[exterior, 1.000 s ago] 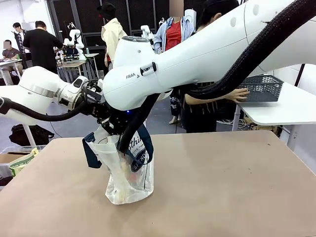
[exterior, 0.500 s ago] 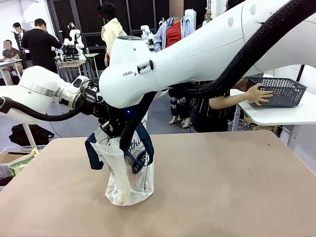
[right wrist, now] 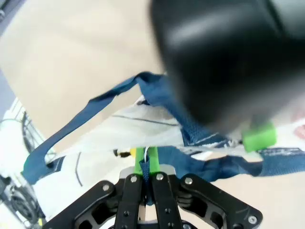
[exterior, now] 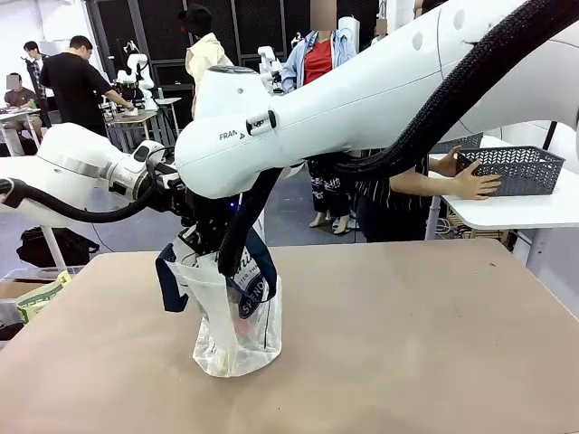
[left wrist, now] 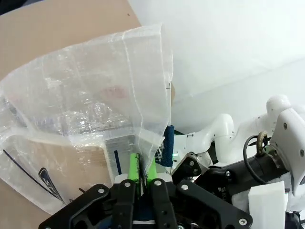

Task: Transfer purchased items from the store into the shopping bag.
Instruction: Move the Reusable shopping bag to the right side of the table.

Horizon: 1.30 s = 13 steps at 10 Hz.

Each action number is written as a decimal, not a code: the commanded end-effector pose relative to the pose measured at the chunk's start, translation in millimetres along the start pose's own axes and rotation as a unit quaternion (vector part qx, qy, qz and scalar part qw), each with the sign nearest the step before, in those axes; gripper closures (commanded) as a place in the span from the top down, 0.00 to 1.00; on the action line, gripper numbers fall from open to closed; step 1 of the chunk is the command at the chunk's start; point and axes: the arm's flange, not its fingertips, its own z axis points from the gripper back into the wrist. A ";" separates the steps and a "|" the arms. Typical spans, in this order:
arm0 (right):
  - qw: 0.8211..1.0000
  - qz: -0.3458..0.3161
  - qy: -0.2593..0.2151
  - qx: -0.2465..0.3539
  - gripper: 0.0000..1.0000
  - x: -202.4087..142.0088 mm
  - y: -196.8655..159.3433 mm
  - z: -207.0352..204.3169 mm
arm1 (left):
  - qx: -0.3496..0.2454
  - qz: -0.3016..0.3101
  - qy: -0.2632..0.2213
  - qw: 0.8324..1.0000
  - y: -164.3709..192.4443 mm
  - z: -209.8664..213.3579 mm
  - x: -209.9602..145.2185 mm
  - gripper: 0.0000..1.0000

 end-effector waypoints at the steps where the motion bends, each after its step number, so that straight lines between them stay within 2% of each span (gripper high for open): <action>1: 1.000 0.011 -0.004 0.010 0.00 3.9 0.0 -1.6 | -0.022 -0.011 0.001 1.000 -1.5 1.8 5.9 0.31; 2: 1.000 0.011 -0.005 0.011 0.00 3.6 0.7 -1.6 | -0.027 -0.012 0.000 1.000 -2.4 1.7 5.5 0.46; 13: 1.000 -0.002 -0.013 0.004 0.00 9.9 1.6 -2.2 | -0.059 -0.017 0.025 0.998 -0.8 -2.4 11.3 0.46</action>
